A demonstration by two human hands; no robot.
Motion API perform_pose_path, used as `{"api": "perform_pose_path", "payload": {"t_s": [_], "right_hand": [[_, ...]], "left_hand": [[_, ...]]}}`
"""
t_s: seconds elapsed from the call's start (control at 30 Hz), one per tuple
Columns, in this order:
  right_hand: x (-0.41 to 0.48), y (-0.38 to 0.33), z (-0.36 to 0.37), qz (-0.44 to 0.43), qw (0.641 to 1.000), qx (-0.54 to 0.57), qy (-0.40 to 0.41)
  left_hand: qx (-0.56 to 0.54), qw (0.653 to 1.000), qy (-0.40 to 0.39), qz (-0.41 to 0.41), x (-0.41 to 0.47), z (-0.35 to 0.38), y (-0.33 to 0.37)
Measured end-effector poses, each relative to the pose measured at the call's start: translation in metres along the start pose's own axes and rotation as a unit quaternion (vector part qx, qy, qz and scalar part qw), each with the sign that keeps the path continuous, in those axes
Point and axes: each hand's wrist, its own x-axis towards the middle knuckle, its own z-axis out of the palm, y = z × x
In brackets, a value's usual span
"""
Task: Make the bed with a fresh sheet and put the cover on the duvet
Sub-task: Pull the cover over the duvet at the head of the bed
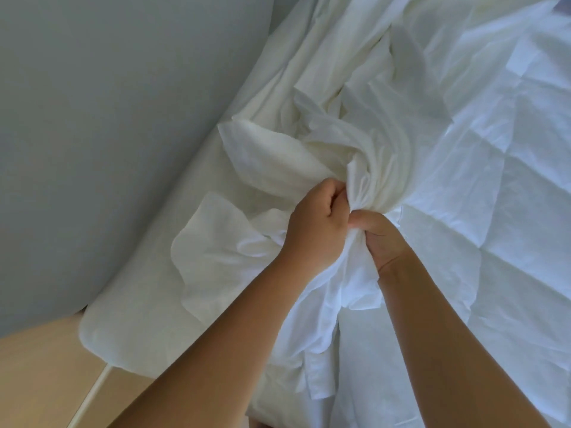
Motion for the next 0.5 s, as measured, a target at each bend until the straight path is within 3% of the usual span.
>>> {"api": "perform_pose_path", "payload": {"t_s": [0.17, 0.27, 0.4, 0.5], "right_hand": [[0.005, 0.006, 0.004, -0.002, 0.999, 0.04, 0.017], [0.012, 0.007, 0.009, 0.011, 0.996, 0.081, -0.023], [0.012, 0.008, 0.008, 0.011, 0.996, 0.084, -0.039], [0.011, 0.007, 0.005, 0.031, 0.997, 0.067, -0.03]], "left_hand": [[0.093, 0.994, -0.05, 0.035, -0.007, -0.005, 0.008], [0.144, 0.986, -0.063, 0.053, -0.02, -0.009, 0.005], [0.099, 0.994, 0.048, 0.021, -0.021, -0.03, -0.003], [0.18, 0.98, 0.08, -0.024, -0.007, -0.037, -0.007]]}}
